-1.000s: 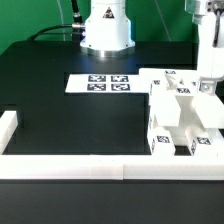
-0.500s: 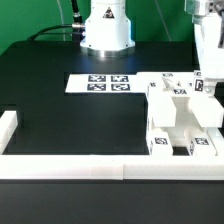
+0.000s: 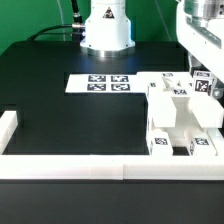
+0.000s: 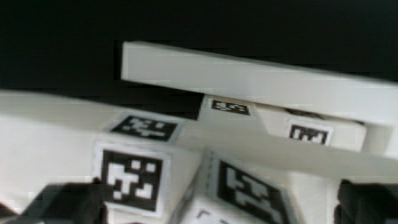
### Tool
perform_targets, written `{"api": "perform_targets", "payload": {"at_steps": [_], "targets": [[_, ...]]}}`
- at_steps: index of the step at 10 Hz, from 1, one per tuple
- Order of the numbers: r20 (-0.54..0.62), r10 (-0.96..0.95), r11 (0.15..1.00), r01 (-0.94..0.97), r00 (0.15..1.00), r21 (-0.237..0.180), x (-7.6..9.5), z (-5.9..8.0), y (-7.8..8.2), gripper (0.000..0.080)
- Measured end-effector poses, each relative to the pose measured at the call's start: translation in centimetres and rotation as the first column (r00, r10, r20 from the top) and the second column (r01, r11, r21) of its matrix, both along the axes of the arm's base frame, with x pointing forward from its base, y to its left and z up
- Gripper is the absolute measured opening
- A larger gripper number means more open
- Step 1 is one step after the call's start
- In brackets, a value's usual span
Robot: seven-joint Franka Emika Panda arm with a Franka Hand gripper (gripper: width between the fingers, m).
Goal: Assemble chair
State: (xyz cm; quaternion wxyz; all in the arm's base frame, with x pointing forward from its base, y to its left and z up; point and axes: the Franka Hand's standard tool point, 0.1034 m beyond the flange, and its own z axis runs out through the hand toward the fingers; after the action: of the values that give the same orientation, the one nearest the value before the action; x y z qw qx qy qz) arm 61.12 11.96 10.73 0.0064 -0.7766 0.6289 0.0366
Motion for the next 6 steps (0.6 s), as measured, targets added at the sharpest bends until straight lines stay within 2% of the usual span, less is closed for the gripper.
{"api": "perform_targets", "payload": {"at_steps": [1,3,6], "targets": [[-0.037,0.116,0.993,-0.116,0.993,-0.002,-0.34,0.05,-0.19,0.0648],[-0.027,0.354,0.935,-0.355,0.935,-0.009,-0.09,0.20,-0.23,0.0648],[-0.005,0.554,0.832,-0.554,0.832,0.001,0.04,0.17,-0.11,0.0648]]}}
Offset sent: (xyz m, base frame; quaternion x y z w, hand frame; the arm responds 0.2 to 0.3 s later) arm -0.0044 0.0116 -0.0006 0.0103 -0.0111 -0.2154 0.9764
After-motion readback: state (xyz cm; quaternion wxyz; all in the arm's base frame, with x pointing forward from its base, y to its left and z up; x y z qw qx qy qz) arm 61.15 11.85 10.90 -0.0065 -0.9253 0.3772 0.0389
